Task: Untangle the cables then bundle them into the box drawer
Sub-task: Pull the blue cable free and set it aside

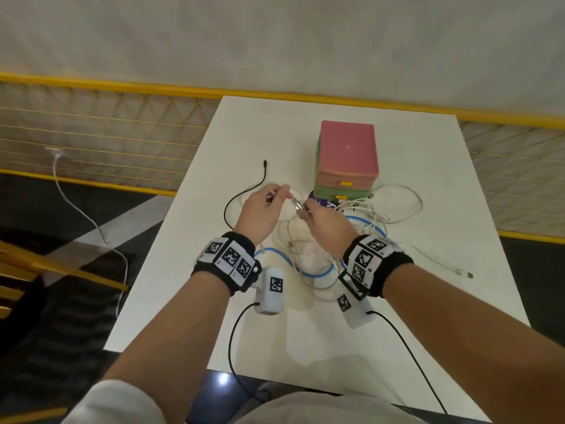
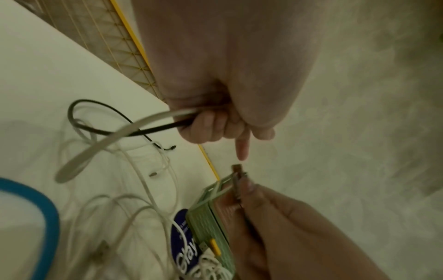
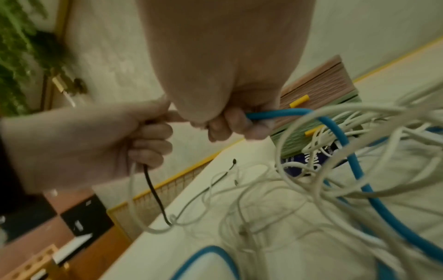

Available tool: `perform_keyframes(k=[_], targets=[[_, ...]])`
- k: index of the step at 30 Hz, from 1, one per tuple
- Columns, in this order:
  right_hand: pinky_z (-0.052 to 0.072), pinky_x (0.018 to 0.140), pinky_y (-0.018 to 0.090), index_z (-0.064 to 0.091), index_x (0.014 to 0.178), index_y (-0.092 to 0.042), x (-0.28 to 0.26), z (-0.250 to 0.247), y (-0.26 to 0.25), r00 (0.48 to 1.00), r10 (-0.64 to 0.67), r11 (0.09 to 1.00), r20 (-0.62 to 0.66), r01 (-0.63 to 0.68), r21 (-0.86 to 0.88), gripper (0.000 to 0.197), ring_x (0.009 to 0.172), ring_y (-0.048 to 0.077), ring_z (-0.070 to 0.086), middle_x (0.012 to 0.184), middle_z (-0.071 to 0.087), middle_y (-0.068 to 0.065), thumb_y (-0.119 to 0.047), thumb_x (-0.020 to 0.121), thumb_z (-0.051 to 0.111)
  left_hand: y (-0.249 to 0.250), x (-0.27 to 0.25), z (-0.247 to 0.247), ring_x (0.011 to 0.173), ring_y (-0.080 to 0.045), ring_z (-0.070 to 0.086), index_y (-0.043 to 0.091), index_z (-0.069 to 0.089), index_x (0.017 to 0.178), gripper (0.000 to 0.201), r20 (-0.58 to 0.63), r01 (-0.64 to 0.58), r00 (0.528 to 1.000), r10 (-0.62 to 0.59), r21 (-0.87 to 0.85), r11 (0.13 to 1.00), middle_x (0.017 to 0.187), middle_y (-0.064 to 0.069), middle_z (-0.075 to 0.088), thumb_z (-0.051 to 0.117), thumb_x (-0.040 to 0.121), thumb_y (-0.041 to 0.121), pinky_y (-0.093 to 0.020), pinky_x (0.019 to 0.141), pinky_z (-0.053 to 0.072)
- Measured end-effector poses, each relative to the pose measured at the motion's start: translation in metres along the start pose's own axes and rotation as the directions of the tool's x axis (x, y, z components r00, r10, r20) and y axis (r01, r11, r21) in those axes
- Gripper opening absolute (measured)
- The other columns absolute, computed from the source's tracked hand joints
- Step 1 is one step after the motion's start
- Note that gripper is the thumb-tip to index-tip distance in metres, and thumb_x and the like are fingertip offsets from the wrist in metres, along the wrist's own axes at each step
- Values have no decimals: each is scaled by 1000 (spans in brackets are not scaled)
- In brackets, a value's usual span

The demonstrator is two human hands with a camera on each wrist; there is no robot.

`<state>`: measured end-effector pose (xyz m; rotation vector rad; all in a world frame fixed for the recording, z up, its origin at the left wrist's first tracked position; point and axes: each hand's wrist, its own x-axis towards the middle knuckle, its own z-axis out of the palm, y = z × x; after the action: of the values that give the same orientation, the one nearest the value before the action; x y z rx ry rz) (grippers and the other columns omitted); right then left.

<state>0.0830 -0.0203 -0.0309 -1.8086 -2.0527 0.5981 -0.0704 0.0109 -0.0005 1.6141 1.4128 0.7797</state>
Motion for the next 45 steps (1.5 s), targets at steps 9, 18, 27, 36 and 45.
perform_keyframes(k=[9,18,27,36,45], targets=[[45,68,31,56,92,-8,-18,-26,-7,996,52,824,-76,1,567,21,63,11,54,72,57,-4,-16,100,38,35,3,28,45,-5,45,3,60,85,44,25,-19,999,24,-183,983,47,12,52,57,92,46,-26,56,38],[49,65,30,46,80,-19,-51,-36,1,998,-19,838,-68,53,543,26,63,14,46,72,47,5,-18,102,32,76,-1,38,51,-12,35,16,41,70,30,40,-38,997,64,-469,882,57,3,38,44,98,28,-31,60,35],[38,68,30,39,75,-33,-83,-48,68,996,92,975,14,-93,200,27,65,8,47,70,47,-12,-32,101,33,96,15,-37,38,-9,20,25,34,56,47,-143,-200,980,142,-629,752,50,9,23,65,92,25,-19,39,16],[41,66,40,48,83,-14,-62,-63,42,980,52,961,-190,3,278,23,64,16,46,66,47,-7,-26,100,38,66,-10,37,102,-9,57,29,62,118,36,512,-289,853,99,305,907,114,9,65,53,92,52,-25,85,42],[45,74,45,40,84,-22,-91,-41,78,985,172,960,9,-169,222,23,68,24,49,72,47,0,-33,101,30,108,23,-2,49,0,42,12,57,85,28,-157,-249,958,239,-45,967,60,7,41,54,96,38,-23,56,33]])
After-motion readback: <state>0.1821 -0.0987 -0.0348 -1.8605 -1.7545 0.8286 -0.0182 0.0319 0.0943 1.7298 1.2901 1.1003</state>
